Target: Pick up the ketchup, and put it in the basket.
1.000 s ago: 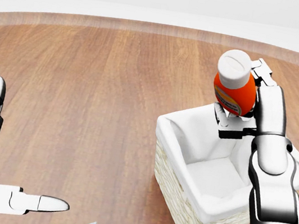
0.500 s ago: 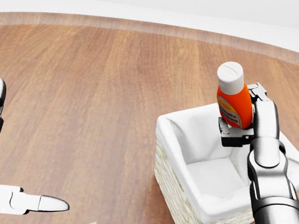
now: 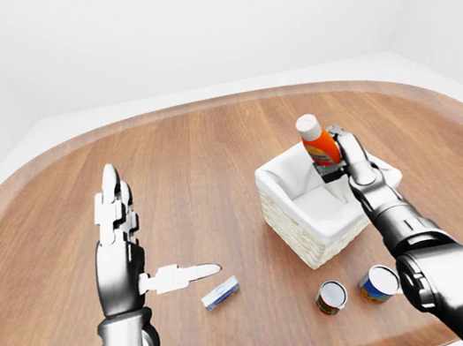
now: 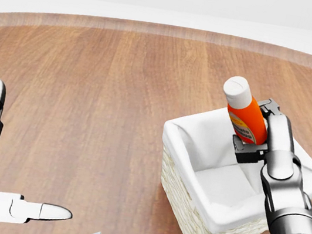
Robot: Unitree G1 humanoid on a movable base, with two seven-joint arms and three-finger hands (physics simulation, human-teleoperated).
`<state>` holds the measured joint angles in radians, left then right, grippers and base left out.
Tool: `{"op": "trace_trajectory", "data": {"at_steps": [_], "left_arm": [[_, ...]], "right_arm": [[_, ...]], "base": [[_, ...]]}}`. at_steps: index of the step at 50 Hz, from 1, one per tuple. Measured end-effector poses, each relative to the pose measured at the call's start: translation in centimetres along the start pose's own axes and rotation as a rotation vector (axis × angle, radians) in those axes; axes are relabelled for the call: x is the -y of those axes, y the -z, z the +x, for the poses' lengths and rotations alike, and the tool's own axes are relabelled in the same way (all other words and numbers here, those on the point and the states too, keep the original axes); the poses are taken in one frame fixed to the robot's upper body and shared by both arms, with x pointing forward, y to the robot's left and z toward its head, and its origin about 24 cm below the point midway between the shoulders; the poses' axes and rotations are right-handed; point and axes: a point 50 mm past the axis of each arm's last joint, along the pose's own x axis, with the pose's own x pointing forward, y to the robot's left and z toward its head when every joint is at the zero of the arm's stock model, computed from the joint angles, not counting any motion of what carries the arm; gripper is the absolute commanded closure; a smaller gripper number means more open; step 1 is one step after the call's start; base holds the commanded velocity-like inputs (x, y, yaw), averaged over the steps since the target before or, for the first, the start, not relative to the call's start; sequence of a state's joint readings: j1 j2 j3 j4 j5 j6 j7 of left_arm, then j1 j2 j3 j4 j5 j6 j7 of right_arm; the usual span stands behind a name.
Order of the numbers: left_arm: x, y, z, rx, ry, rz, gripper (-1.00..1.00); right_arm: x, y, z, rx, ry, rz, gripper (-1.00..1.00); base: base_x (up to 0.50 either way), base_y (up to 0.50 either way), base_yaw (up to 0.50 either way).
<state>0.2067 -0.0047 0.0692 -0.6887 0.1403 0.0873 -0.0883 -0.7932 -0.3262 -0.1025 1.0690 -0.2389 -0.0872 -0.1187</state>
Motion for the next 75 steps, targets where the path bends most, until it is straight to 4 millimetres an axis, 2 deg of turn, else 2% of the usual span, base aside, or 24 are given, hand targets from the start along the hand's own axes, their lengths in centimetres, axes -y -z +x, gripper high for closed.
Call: {"op": "trace_trajectory", "data": {"at_steps": [28, 54, 70, 71, 72, 73, 75], "left_arm": [[0.1, 0.0, -0.1, -0.003, 0.001, -0.005, -1.00], [0.0, 0.6, 0.0, -0.025, 0.002, -0.005, -1.00], [0.0, 0.7, -0.1, -0.030, 0.001, -0.004, -1.00], [0.0, 0.7, -0.1, -0.031, 0.001, -0.004, -1.00], [0.0, 0.7, -0.1, -0.031, 0.001, -0.004, -1.00], [-0.1, 0.7, -0.1, -0.031, 0.001, -0.004, -1.00], [-0.1, 0.7, -0.1, -0.031, 0.001, -0.004, -1.00]], "right_arm": [[1.0, -2.0, 0.1, 0.113, -0.018, -0.347, 1.00], [1.2, -2.1, 0.2, 0.110, -0.086, -0.720, 1.00], [1.3, -2.0, 0.2, 0.103, -0.098, -0.822, 1.00], [1.3, -2.0, 0.2, 0.103, -0.098, -0.825, 0.94], [1.4, -2.1, 0.2, 0.102, -0.096, -0.825, -0.18], [1.4, -2.1, 0.2, 0.102, -0.093, -0.825, -1.00], [1.5, -2.2, 0.2, 0.104, -0.087, -0.822, -1.00]], "base": [[0.00, 0.00, 0.00], [0.00, 0.00, 0.00], [0.00, 0.00, 0.00], [0.00, 0.00, 0.00], [0.00, 0.00, 0.00], [0.00, 0.00, 0.00], [0.00, 0.00, 0.00]]}}
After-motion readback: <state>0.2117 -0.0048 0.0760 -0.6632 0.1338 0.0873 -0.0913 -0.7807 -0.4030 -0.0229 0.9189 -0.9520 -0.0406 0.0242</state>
